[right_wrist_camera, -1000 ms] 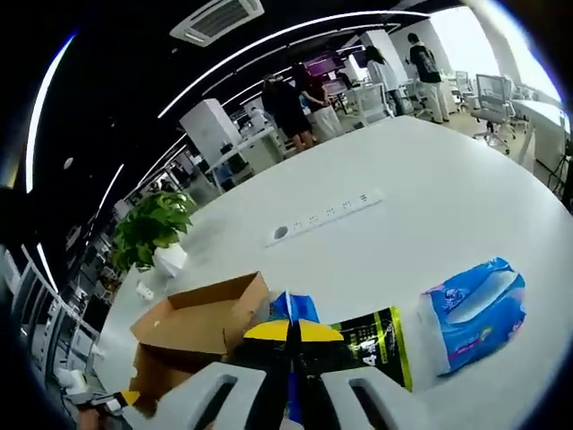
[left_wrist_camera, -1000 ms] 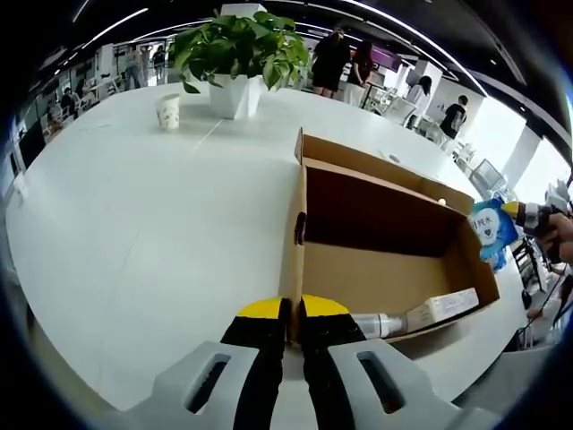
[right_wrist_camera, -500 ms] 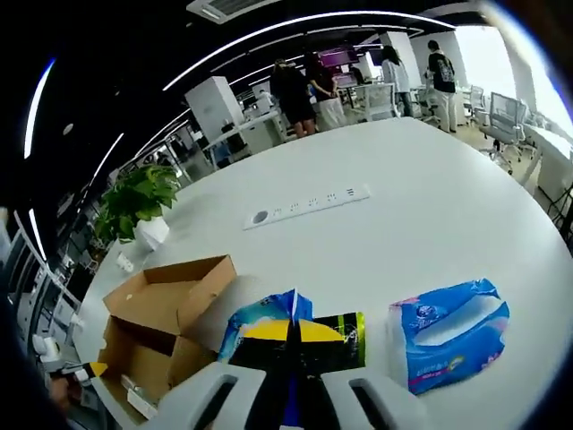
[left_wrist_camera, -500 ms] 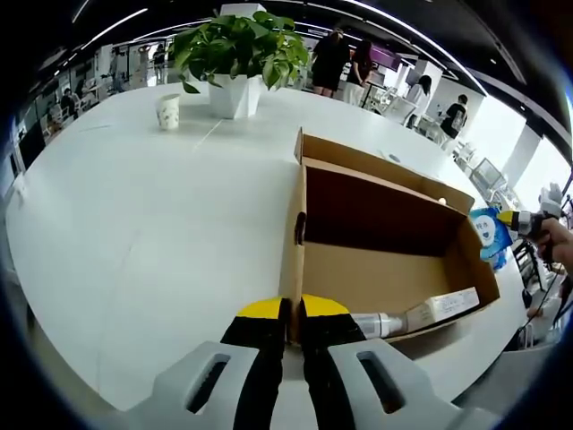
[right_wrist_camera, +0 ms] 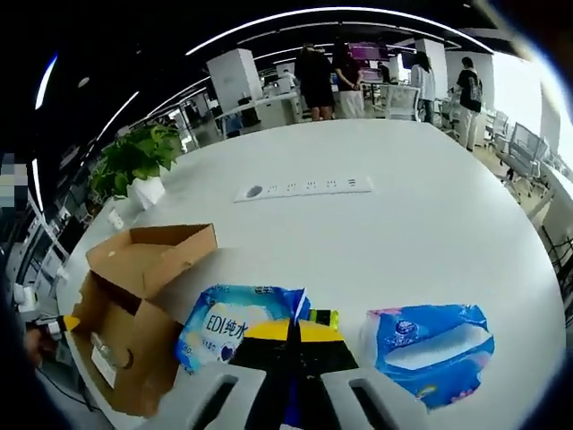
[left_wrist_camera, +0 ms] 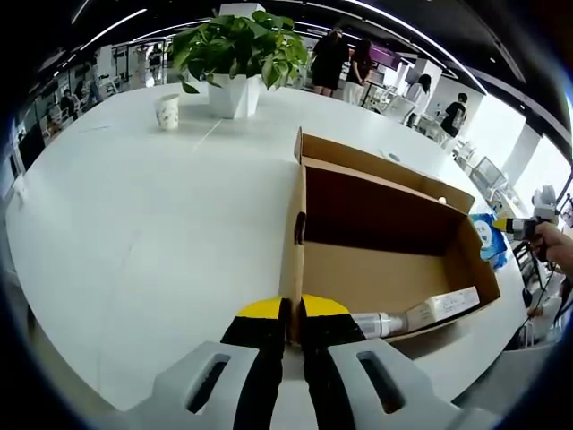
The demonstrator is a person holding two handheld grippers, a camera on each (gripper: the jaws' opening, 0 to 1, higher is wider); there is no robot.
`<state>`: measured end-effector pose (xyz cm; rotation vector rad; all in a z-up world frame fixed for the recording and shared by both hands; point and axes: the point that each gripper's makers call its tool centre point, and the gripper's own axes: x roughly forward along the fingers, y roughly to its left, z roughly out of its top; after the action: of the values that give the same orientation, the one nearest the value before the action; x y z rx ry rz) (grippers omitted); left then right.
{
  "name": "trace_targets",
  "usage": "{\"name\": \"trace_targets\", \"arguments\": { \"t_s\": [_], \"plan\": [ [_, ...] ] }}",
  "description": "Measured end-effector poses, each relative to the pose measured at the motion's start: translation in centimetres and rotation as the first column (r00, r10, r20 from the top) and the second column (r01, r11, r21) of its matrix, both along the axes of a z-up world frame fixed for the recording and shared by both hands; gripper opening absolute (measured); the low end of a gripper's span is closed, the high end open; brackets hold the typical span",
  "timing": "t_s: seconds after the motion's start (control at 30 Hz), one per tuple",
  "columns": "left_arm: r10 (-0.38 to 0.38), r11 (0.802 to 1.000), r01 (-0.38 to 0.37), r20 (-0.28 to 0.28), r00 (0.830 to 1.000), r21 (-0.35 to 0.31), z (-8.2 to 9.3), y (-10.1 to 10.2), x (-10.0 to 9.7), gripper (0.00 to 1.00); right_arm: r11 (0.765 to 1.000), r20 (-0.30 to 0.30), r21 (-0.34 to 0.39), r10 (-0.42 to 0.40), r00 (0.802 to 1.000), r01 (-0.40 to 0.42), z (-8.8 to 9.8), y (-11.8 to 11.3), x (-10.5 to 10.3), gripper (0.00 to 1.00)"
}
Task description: Operate the shoe box by opening the lid, removing the specified soft item, and placing it in the target area until the item is outside and the box remains undamaged.
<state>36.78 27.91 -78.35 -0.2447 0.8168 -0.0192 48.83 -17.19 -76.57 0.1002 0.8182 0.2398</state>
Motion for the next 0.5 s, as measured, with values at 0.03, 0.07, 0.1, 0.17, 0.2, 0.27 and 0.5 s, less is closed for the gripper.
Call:
{"name": "trace_targets", "arguments": {
  "t_s": [0.03, 0.07, 0.1, 0.17, 0.2, 0.27, 0.5],
  "plan": [
    [0.000, 1.000, 0.000, 0.000, 1.000, 0.000, 0.0, 0.0, 0.0, 0.03, 1.000, -0.008, -0.014, 0.006, 1.000, -0.006, -0.2, -0.1, -0.1, 0.00],
    [-0.001, 1.000, 0.001, 0.000, 1.000, 0.001, 0.0, 0.0, 0.0, 0.03, 1.000, -0.007, -0.022, 0.014, 1.000, -0.014, -0.3, -0.1, -0.1, 0.00],
    [-0.002, 1.000, 0.002, -0.001, 1.000, 0.002, 0.0, 0.1, 0.0, 0.03, 0.999, -0.011, -0.038, 0.024, 1.000, -0.025, -0.6, -0.3, 0.0, 0.00],
    [-0.002, 1.000, 0.002, -0.001, 1.000, 0.002, 0.0, 0.0, 0.0, 0.03, 0.997, -0.017, -0.069, 0.045, 0.999, -0.046, -1.0, -0.5, -0.2, 0.00],
    [-0.002, 1.000, 0.002, -0.001, 1.000, 0.002, 0.0, 0.0, 0.0, 0.03, 0.995, -0.019, -0.080, 0.053, 0.998, -0.054, -1.1, -0.5, -0.3, 0.00],
    [-0.003, 1.000, 0.003, -0.002, 1.000, 0.003, 0.0, 0.1, 0.1, 0.03, 0.992, -0.023, -0.107, 0.071, 0.997, -0.073, -1.4, -0.6, -0.5, 0.00],
    [-0.004, 1.000, 0.004, -0.002, 1.000, 0.004, -0.1, 0.1, 0.1, 0.03, 0.985, -0.030, -0.140, 0.097, 0.995, -0.101, -2.9, -0.9, 0.7, 0.00]
  ]
}}
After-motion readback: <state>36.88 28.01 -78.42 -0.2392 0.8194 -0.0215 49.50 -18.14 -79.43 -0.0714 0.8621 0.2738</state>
